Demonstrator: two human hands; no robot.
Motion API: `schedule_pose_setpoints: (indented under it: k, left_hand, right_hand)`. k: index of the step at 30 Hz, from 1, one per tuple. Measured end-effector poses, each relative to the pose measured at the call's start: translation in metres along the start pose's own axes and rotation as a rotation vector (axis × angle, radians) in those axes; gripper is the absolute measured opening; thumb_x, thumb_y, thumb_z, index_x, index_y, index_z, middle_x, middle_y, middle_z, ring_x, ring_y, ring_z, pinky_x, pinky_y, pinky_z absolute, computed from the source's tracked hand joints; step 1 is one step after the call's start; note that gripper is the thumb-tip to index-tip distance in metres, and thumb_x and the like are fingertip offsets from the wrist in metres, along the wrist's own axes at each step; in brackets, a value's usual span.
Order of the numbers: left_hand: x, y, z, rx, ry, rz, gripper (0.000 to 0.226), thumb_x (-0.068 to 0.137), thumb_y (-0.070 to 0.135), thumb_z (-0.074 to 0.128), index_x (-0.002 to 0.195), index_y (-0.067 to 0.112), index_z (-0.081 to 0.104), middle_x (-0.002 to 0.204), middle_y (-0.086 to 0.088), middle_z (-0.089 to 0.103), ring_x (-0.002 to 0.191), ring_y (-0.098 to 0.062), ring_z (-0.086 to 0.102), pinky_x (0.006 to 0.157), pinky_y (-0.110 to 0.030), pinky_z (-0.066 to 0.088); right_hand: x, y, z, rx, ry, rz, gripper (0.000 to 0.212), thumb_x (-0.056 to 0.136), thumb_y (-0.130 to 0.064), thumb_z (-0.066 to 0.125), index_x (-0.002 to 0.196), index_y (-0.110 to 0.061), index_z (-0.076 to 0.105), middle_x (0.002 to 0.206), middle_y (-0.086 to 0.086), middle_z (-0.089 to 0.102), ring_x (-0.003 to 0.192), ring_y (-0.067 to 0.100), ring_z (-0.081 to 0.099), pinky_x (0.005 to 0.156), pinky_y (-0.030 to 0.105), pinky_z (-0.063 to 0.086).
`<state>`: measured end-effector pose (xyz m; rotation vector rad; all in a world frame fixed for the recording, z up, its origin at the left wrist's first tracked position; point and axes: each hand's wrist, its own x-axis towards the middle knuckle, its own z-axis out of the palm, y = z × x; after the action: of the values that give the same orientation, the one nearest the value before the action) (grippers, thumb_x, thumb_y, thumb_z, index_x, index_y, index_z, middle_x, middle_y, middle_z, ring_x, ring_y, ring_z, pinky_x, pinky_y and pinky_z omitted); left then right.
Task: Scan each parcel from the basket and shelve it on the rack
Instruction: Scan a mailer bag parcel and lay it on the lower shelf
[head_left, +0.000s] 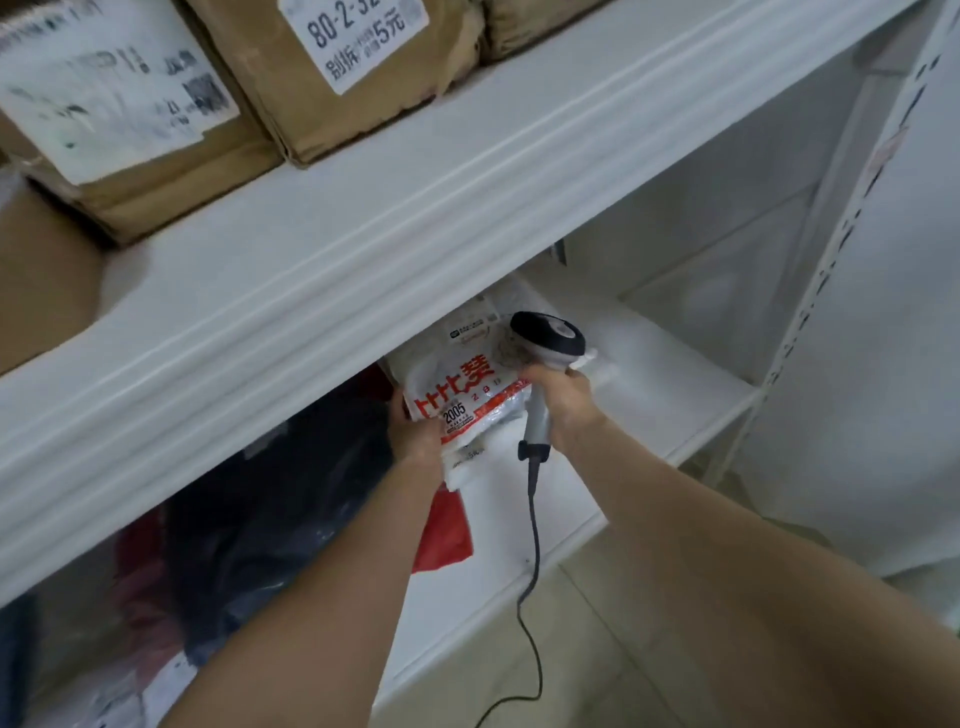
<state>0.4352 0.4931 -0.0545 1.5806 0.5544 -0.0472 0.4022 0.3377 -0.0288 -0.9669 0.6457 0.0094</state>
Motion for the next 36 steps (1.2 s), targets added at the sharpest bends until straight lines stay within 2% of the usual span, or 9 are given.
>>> schedule_pose_setpoints:
  k: [3, 8, 12, 16, 20, 24, 29, 31, 36]
  left_hand:
    - [0.037, 0.014, -0.003, 0.022, 0.094, 0.104, 0.067, 0.088, -0.014, 0.048, 0.139, 0.028, 0.047, 0.129, -0.003, 0.057, 0.106, -0.015, 0.056, 0.08, -0.026, 0.049]
    - [0.082, 0.028, -0.011, 0.183, 0.145, 0.114, 0.048, 0.095, -0.005, 0.046, 0.134, 0.023, 0.049, 0.127, -0.007, 0.059, 0.09, -0.015, 0.058, 0.067, -0.023, 0.049]
    - [0.084, 0.014, -0.002, 0.75, 0.062, 0.22, 0.042, 0.094, 0.004, 0.051, 0.135, 0.016, 0.051, 0.142, -0.012, 0.036, 0.12, -0.028, 0.05, 0.103, -0.03, 0.042]
    - [0.073, -0.002, 0.018, 1.222, -0.175, 0.57, 0.032, 0.088, 0.008, 0.06, 0.115, 0.026, 0.066, 0.141, -0.007, 0.032, 0.131, -0.026, 0.038, 0.112, -0.036, 0.033]
    - [0.079, -0.016, 0.03, 1.59, -0.243, 0.419, 0.053, 0.093, 0.022, 0.051, 0.145, 0.023, 0.038, 0.157, -0.008, 0.01, 0.145, -0.033, 0.007, 0.118, -0.049, 0.013]
    - [0.09, -0.01, 0.025, 1.587, -0.154, 0.303, 0.067, 0.094, 0.023, 0.051, 0.151, 0.011, 0.018, 0.157, -0.012, 0.014, 0.145, -0.034, 0.012, 0.117, -0.049, 0.02]
    - [0.083, -0.01, 0.031, 1.506, -0.327, 0.411, 0.051, 0.097, 0.015, 0.044, 0.145, 0.031, 0.037, 0.158, -0.004, 0.01, 0.145, -0.032, 0.011, 0.117, -0.048, 0.02]
    - [0.082, -0.011, 0.031, 1.606, -0.305, 0.308, 0.05, 0.097, 0.019, 0.04, 0.147, 0.022, 0.033, 0.159, -0.006, 0.005, 0.146, -0.033, 0.004, 0.117, -0.05, 0.017]
    - [0.073, -0.006, 0.03, 1.56, -0.255, 0.263, 0.05, 0.095, 0.017, 0.045, 0.143, 0.008, 0.036, 0.151, -0.015, 0.021, 0.137, -0.034, 0.028, 0.111, -0.044, 0.032]
  right_hand:
    - [0.024, 0.004, 0.022, -0.025, -0.079, 0.007, 0.015, 0.087, 0.003, 0.061, 0.078, -0.008, 0.056, 0.078, 0.009, 0.055, 0.067, 0.019, 0.052, 0.064, 0.029, 0.047]
    - [0.054, 0.012, 0.028, -0.063, -0.13, 0.033, 0.012, 0.088, -0.003, 0.064, 0.097, -0.004, 0.056, 0.079, 0.009, 0.052, 0.067, 0.02, 0.051, 0.065, 0.032, 0.048]
    - [0.07, 0.02, 0.017, -0.052, -0.121, 0.071, 0.022, 0.088, -0.008, 0.067, 0.108, -0.006, 0.056, 0.086, 0.008, 0.055, 0.074, 0.021, 0.055, 0.086, 0.04, 0.052]
    - [0.074, 0.021, 0.012, -0.051, -0.113, 0.098, 0.043, 0.087, -0.009, 0.068, 0.126, -0.006, 0.051, 0.094, 0.009, 0.055, 0.082, 0.023, 0.056, 0.087, 0.04, 0.053]
    - [0.079, 0.022, 0.002, -0.028, -0.075, 0.118, 0.045, 0.085, -0.009, 0.069, 0.127, -0.007, 0.052, 0.097, 0.01, 0.056, 0.084, 0.023, 0.056, 0.085, 0.041, 0.055]
    - [0.085, 0.028, -0.006, -0.034, -0.07, 0.136, 0.048, 0.085, -0.011, 0.071, 0.129, -0.007, 0.052, 0.104, 0.01, 0.056, 0.09, 0.024, 0.056, 0.087, 0.042, 0.055]
    - [0.08, 0.031, -0.003, -0.012, -0.081, 0.141, 0.045, 0.086, -0.01, 0.07, 0.127, -0.006, 0.053, 0.103, 0.009, 0.056, 0.088, 0.023, 0.056, 0.076, 0.039, 0.054]
    - [0.078, 0.03, -0.002, -0.021, -0.082, 0.144, 0.044, 0.086, -0.01, 0.069, 0.127, -0.006, 0.053, 0.101, 0.009, 0.056, 0.087, 0.024, 0.057, 0.076, 0.039, 0.054]
    - [0.069, 0.029, -0.008, -0.023, -0.103, 0.163, 0.049, 0.085, -0.012, 0.072, 0.13, -0.007, 0.052, 0.113, 0.013, 0.055, 0.095, 0.025, 0.057, 0.067, 0.034, 0.054]
